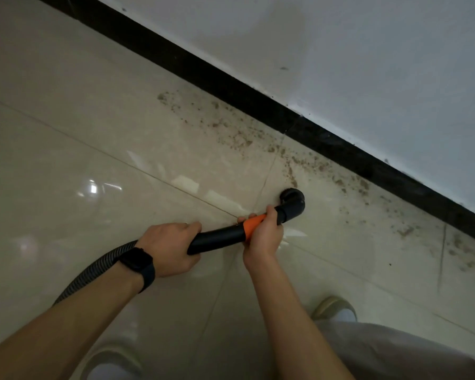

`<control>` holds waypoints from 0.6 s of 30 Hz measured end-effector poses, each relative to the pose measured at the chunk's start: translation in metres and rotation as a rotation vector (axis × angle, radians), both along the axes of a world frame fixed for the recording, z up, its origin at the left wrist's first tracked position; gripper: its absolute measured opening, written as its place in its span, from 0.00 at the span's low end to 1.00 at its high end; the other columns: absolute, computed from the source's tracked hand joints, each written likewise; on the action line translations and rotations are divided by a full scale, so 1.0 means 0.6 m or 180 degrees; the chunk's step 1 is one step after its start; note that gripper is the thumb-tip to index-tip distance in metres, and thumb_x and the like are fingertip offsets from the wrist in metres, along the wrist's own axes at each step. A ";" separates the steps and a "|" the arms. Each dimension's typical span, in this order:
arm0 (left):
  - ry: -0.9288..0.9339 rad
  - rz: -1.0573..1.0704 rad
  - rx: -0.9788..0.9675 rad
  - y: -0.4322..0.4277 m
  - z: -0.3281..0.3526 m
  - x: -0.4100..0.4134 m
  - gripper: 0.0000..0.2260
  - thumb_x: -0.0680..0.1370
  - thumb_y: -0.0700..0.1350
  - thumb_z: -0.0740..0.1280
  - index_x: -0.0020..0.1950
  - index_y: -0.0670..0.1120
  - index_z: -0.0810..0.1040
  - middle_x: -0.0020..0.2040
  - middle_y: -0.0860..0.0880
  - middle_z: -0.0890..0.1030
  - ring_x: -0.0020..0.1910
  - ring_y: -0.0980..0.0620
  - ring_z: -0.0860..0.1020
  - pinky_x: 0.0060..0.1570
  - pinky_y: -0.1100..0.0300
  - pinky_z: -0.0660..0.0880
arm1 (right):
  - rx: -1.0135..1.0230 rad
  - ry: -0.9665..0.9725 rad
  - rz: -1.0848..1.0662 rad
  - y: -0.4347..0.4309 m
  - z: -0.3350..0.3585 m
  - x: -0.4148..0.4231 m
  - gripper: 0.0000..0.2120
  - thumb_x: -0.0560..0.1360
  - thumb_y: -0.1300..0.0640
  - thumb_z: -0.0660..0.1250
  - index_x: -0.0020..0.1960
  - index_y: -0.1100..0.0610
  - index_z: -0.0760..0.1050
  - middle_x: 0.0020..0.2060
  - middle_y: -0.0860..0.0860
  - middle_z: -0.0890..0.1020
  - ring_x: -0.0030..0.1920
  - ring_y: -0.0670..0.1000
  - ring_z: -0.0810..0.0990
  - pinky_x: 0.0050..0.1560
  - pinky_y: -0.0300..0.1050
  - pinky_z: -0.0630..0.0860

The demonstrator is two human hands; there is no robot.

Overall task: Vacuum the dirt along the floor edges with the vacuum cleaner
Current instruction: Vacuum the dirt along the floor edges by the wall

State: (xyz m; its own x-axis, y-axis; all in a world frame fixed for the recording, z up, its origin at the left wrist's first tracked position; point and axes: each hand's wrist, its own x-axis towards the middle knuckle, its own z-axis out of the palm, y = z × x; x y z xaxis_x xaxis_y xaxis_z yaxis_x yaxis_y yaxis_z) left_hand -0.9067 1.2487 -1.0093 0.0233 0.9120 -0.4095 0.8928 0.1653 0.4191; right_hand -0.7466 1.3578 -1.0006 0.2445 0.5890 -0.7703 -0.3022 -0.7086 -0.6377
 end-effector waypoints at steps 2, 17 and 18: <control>0.0035 0.0116 -0.0029 -0.011 0.002 -0.013 0.11 0.74 0.58 0.64 0.48 0.55 0.64 0.40 0.57 0.73 0.35 0.54 0.71 0.32 0.59 0.66 | 0.0027 0.0004 0.0127 -0.004 -0.003 -0.020 0.07 0.83 0.53 0.65 0.55 0.55 0.70 0.32 0.53 0.79 0.27 0.53 0.82 0.29 0.46 0.80; 0.0108 0.0382 0.0765 -0.045 0.008 -0.039 0.20 0.78 0.54 0.65 0.69 0.51 0.68 0.52 0.51 0.79 0.46 0.49 0.77 0.39 0.54 0.75 | 0.0085 0.0035 0.0629 0.019 -0.011 -0.089 0.09 0.82 0.51 0.67 0.55 0.55 0.71 0.36 0.54 0.81 0.28 0.53 0.83 0.39 0.52 0.83; 0.0140 0.0401 0.0793 -0.046 0.007 -0.040 0.20 0.78 0.54 0.64 0.69 0.51 0.68 0.52 0.51 0.78 0.46 0.49 0.77 0.39 0.54 0.75 | 0.0085 0.0037 0.0652 0.021 -0.011 -0.092 0.09 0.82 0.51 0.66 0.55 0.55 0.71 0.36 0.54 0.81 0.28 0.53 0.83 0.38 0.51 0.82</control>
